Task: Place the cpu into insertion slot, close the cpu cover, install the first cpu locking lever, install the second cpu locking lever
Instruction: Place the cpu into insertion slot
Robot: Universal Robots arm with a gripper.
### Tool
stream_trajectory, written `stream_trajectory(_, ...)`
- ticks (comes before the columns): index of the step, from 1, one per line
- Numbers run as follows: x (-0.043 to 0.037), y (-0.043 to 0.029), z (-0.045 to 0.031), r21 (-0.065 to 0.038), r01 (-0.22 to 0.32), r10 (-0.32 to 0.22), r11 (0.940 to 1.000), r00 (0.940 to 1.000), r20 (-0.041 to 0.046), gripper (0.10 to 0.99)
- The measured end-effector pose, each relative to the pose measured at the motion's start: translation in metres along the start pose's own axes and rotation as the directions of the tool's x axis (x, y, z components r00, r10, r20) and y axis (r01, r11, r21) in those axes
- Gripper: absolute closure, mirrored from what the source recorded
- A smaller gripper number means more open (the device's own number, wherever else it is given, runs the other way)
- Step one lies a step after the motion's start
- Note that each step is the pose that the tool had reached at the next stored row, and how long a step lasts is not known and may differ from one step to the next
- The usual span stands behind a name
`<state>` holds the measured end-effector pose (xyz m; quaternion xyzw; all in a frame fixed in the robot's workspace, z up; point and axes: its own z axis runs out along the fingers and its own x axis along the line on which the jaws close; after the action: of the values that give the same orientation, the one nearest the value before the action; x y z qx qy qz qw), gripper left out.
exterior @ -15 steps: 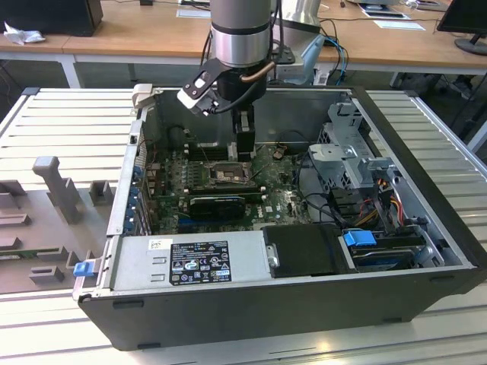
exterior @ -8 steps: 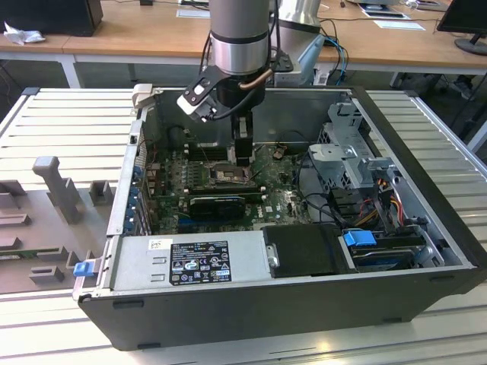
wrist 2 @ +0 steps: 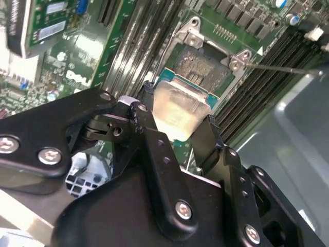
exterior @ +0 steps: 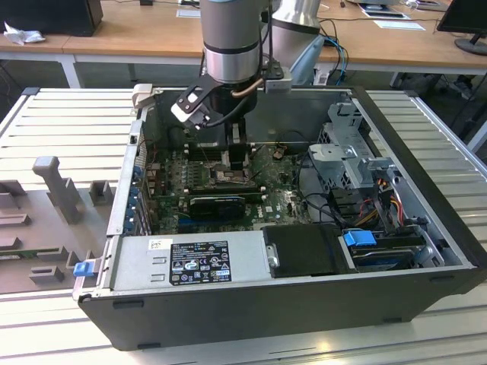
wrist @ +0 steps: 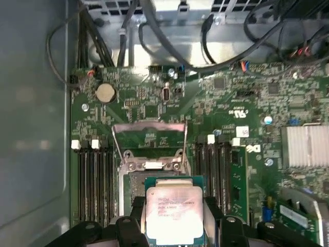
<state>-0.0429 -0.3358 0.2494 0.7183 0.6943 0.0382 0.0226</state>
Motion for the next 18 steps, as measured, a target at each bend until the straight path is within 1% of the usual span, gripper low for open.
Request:
stream_trajectory(1,0.0000,-0.0010,0.0042,0.000,0.000,0.000,1.0000,1.0000,0.0002,0.553)
stream_trajectory(2,0.0000,-0.0012,0.0055,0.000,0.001,-0.001,1.0000,1.0000,0.0031,0.553)
stream_trajectory(4,0.0001,-0.0018,0.0094,0.000,0.001,-0.001,1.0000,1.0000,0.0043,0.553)
stream_trajectory(6,0.0041,-0.0048,0.0177,0.000,0.006,-0.006,1.0000,1.0000,0.0038,0.553)
stream_trajectory(7,0.0048,-0.0072,0.0208,0.000,0.006,-0.006,1.0000,1.0000,0.0038,0.553)
stream_trajectory(9,0.0062,-0.0081,0.0248,0.000,0.006,-0.006,1.0000,1.0000,0.0037,0.553)
stream_trajectory(12,0.0107,-0.0095,0.0334,0.000,0.006,-0.006,1.0000,1.0000,0.0037,0.553)
stream_trajectory(15,0.0116,-0.0106,0.0407,0.000,0.006,-0.006,1.0000,1.0000,0.0038,0.553)
stream_trajectory(18,0.0127,-0.0103,0.0408,0.000,0.007,-0.007,1.0000,1.0000,0.0059,0.553)
